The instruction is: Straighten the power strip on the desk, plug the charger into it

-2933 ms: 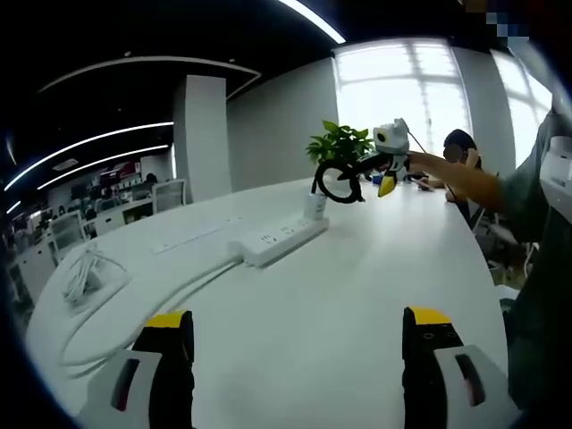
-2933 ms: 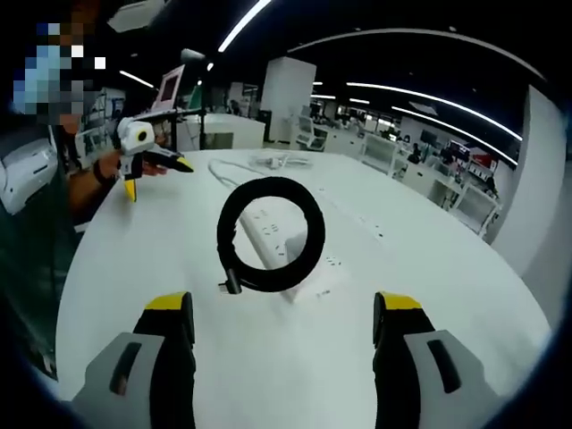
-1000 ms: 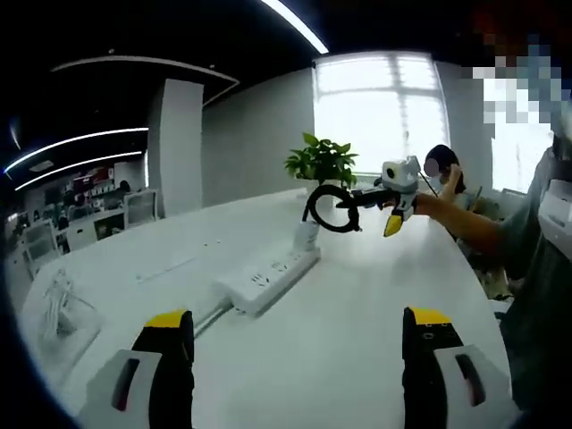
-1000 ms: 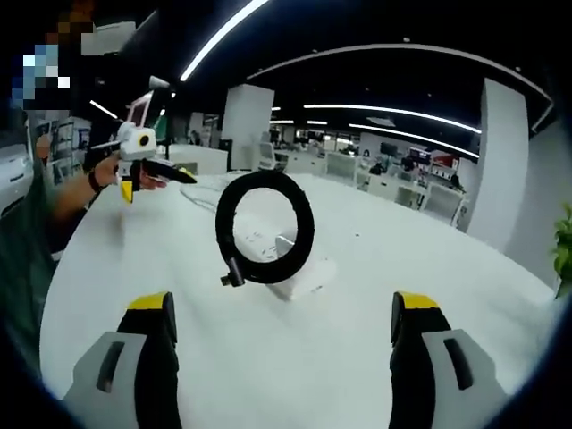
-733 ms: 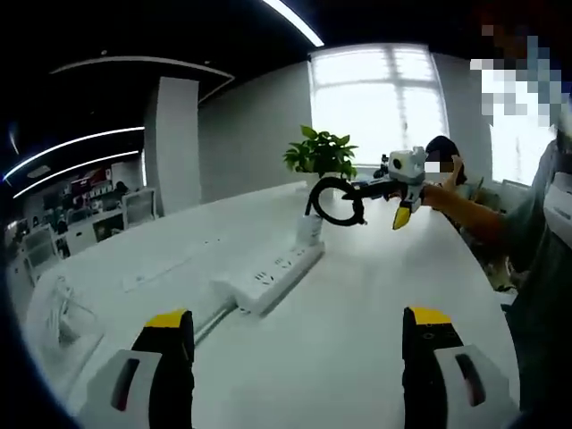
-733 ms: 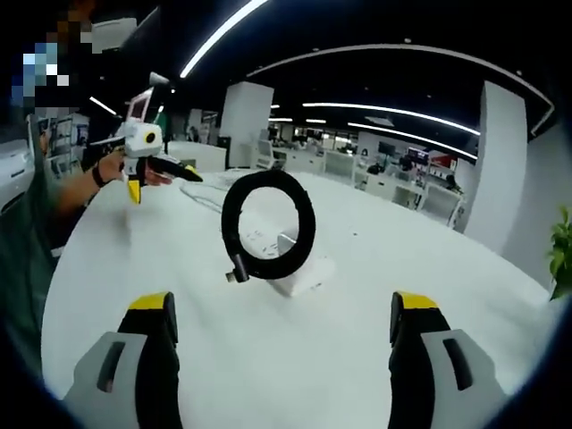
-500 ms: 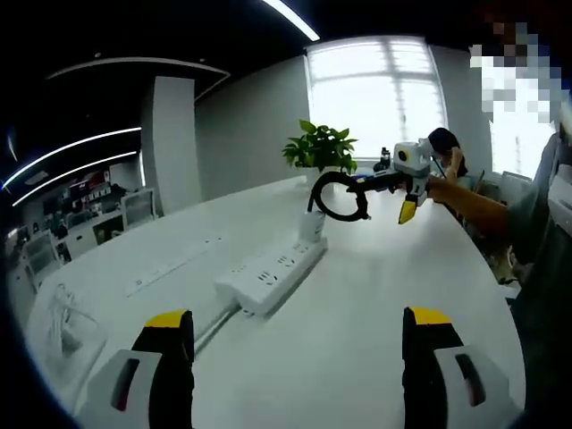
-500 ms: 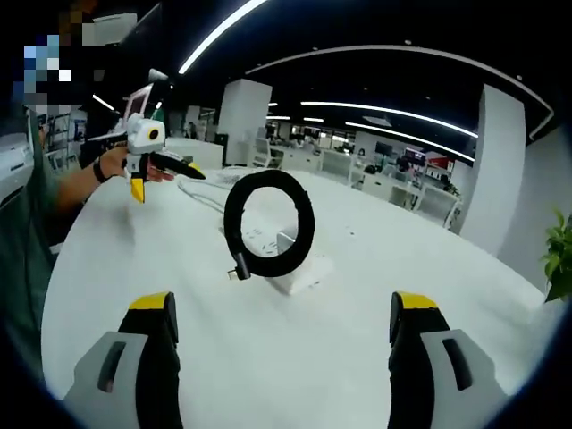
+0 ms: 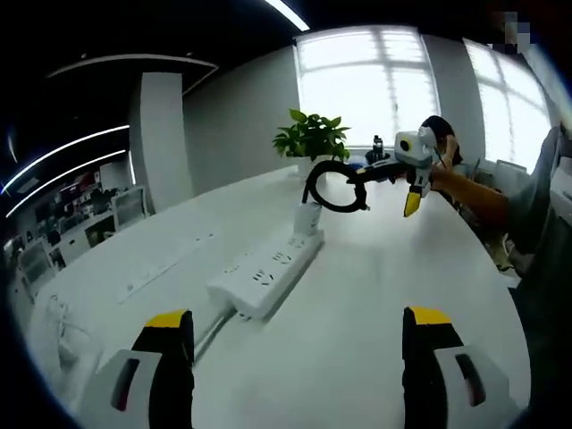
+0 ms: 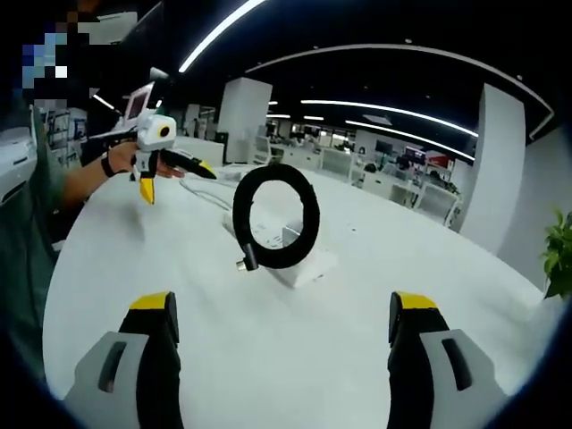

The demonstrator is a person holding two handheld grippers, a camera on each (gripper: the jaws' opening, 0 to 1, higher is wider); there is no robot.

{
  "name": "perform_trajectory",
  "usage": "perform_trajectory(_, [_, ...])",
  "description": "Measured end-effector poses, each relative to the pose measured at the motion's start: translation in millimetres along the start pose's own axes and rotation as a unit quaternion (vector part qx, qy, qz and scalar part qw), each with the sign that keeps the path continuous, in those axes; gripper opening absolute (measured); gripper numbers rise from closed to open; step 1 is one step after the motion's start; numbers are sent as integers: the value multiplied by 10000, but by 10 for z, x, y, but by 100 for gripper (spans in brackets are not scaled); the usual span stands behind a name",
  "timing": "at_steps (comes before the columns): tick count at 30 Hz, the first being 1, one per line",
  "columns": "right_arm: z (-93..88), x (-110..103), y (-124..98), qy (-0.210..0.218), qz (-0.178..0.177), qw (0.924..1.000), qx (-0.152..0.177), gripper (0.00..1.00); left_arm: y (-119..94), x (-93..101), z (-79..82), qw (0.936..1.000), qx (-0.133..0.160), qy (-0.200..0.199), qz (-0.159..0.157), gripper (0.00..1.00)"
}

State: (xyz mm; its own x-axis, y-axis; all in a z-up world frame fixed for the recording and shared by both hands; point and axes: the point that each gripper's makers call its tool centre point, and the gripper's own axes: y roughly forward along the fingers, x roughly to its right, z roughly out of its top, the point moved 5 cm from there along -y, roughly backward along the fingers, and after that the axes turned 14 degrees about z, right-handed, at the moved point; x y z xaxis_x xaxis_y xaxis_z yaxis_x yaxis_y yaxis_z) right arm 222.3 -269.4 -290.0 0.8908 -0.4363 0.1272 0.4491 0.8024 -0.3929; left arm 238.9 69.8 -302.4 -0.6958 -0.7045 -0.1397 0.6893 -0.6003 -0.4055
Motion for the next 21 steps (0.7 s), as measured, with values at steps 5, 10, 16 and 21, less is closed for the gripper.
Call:
perform_trajectory(5, [15, 14, -22, -31, -26, 10000, 56, 97, 107, -2, 40, 10000, -19, 8, -72, 99])
perform_trajectory(10, [-2, 23, -33, -6, -21, 10000, 70, 97, 186, 7, 69, 9999, -39, 33, -138, 99])
perform_trajectory(16, [-20, 22, -49, -20, -34, 10000, 69, 97, 258, 17, 81, 9997, -121, 115, -205, 99])
perform_trajectory(21, [-4, 19, -51, -21, -20, 9999, 113, 97, 312, 3, 75, 9994, -186, 138, -249, 99])
